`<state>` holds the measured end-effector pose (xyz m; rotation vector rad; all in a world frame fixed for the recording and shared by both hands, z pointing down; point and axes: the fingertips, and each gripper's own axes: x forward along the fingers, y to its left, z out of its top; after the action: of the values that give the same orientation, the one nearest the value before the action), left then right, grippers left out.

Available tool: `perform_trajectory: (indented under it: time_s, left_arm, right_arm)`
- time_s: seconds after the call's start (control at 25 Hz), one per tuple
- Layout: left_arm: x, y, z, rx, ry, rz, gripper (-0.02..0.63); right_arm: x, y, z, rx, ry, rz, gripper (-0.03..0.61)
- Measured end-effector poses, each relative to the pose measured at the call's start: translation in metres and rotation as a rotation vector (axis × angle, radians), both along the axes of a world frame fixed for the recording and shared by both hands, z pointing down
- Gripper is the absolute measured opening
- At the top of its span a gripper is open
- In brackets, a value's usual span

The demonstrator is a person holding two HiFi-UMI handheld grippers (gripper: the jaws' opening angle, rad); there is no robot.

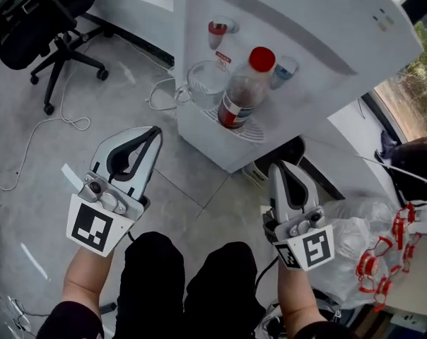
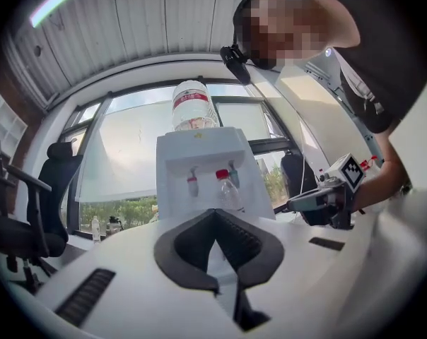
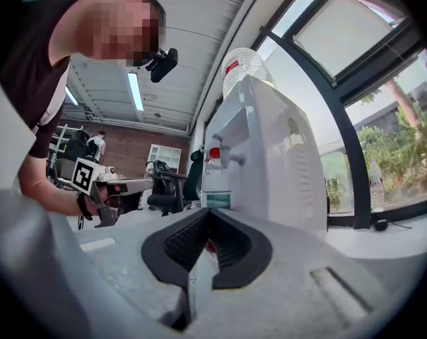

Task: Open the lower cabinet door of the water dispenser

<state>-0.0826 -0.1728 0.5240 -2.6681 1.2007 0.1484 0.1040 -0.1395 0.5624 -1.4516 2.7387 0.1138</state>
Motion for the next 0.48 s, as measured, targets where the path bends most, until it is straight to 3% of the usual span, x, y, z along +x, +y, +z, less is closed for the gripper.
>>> perform_trajectory:
  time_s: [0.2, 0.48]
  left_arm:
    - [-0.003, -0.005, 0.04, 0.013, 0.022, -0.016, 0.008]
    - [-0.008, 0.006, 0.074, -0.053, -0.005, -0.036, 0.008]
  right_arm:
    - [0.003, -0.006, 0.053, -0.017, 0.02, 0.039, 0.005]
    - [0.019, 0.0, 0.088, -0.06, 0.03, 0.06, 0.005]
